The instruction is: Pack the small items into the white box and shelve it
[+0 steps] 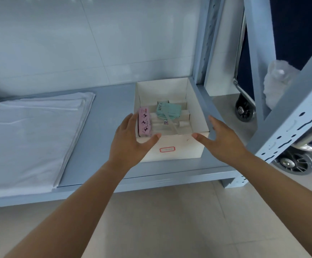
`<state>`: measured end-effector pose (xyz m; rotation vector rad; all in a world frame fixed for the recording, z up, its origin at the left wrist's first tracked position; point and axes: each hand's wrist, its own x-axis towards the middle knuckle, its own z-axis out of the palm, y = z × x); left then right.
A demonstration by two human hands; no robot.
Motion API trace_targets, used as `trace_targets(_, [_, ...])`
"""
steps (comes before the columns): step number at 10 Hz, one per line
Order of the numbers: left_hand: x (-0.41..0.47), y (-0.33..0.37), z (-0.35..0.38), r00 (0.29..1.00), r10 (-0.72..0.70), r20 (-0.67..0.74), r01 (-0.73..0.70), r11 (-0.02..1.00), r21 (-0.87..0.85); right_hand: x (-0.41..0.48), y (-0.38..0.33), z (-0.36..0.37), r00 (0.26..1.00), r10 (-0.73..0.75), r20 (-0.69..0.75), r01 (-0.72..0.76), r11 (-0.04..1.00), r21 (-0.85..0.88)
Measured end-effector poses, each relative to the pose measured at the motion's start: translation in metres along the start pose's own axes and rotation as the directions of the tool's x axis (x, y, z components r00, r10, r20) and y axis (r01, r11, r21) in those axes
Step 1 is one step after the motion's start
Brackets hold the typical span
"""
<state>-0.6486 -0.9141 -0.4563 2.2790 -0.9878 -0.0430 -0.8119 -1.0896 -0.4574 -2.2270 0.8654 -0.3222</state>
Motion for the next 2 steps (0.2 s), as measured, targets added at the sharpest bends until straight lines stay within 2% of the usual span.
trace_targets(2, [-0.022, 0.056, -0.071, 0.987, 0.088, 0.132, -0.122, 0.955, 0.272, -0.046, -0.057, -0.050, 0.995, -0.048, 0.083, 0.061, 0.987, -0.152])
